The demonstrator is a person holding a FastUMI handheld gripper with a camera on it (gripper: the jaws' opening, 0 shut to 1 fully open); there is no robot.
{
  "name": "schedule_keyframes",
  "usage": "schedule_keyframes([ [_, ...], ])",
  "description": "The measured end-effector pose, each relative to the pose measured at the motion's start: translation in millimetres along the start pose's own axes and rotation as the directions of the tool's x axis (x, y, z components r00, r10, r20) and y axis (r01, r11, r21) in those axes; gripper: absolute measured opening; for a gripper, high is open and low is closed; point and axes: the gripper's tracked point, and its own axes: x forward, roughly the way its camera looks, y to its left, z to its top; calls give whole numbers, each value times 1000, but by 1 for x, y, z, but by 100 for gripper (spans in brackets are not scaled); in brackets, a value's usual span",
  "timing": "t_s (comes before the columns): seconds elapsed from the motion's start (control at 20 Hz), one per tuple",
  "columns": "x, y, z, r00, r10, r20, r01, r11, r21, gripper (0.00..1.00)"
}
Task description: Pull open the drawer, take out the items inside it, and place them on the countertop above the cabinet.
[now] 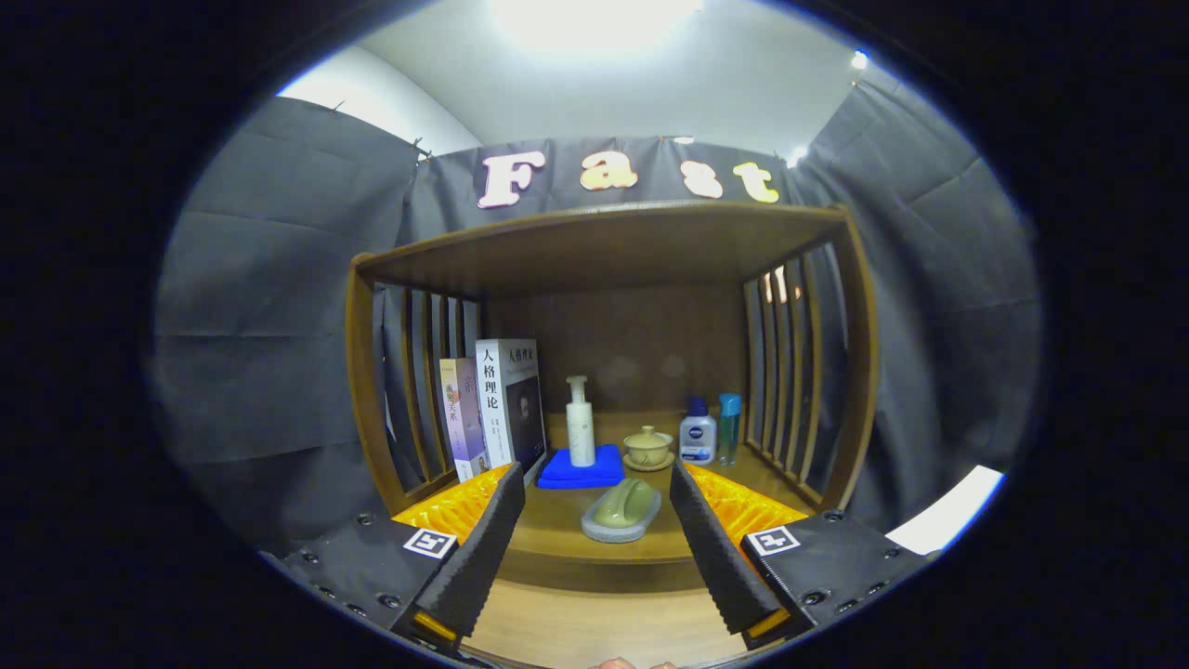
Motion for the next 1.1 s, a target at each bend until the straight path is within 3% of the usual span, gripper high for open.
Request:
schedule_keyframes([
  [0.2, -39, -11, -16, 998, -47, 31, 49, 997, -55, 98],
  [0.7, -112, -23, -119, 993, -75, -89, 77, 997, 22, 98],
  [1.1, -136, 0, -190, 987, -44, -154, 42, 999, -17, 98],
])
